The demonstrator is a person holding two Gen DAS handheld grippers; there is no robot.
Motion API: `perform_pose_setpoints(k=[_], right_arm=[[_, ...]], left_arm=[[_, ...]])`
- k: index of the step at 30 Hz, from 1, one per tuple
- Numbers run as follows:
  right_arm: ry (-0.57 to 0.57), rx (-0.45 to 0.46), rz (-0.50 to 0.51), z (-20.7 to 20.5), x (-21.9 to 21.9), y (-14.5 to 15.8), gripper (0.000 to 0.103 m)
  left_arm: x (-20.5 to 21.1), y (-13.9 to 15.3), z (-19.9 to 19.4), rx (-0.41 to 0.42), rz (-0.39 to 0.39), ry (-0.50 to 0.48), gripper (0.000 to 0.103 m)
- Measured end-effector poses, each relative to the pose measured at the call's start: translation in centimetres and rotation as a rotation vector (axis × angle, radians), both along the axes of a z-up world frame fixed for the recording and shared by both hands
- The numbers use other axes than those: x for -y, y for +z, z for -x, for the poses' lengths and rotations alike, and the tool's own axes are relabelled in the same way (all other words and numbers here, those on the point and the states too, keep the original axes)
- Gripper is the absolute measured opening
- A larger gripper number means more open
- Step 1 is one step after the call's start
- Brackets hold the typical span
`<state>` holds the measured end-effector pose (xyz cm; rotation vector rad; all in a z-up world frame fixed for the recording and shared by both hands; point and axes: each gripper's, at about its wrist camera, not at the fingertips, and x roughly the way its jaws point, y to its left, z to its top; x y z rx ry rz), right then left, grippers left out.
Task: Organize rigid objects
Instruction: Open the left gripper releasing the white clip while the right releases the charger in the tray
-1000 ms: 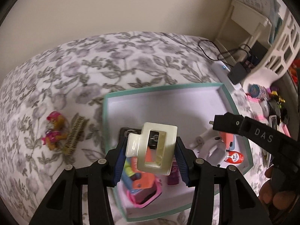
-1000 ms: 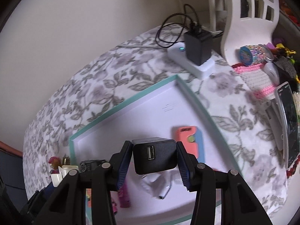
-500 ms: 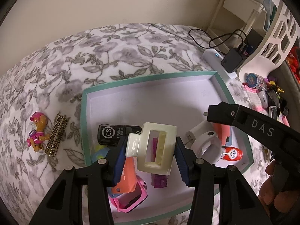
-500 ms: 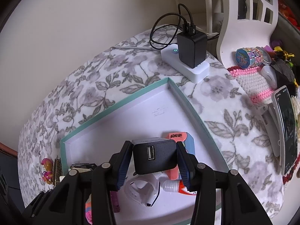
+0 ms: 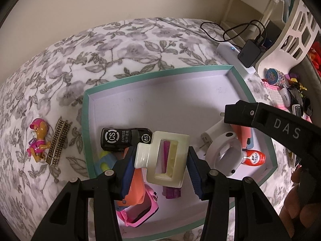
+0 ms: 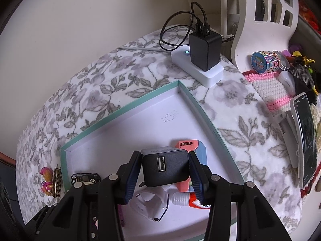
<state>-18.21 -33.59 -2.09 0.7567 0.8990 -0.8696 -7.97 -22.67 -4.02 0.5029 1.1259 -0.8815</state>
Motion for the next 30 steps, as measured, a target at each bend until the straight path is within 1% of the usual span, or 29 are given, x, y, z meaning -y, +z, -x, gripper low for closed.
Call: perform_pose_setpoints(k=[9, 17, 25, 30], right_arm=[[-0.002, -0.006, -0.001, 0.0, 0.0, 0.0, 0.051], [0.001, 0.004, 0.012, 0.1, -0.1, 0.5, 0.051], [0.025, 0.009, 0.061, -0.3, -0.5, 2.0, 0.051], [0.036, 0.015, 0.076, -0.4, -0.7, 2.6, 0.051]], left_arm=[[-0.1, 0.2, -0.2, -0.009, 0.006, 0.012, 0.051], [-0.5, 1.2, -0.6, -0.013, 0.035, 0.034, 0.051], [-1.7, 2.5, -2.0, -0.030, 0.084, 0.094, 0.051], [-2.4, 2.9, -3.0, -0.033, 0.100, 0.134, 0.051]])
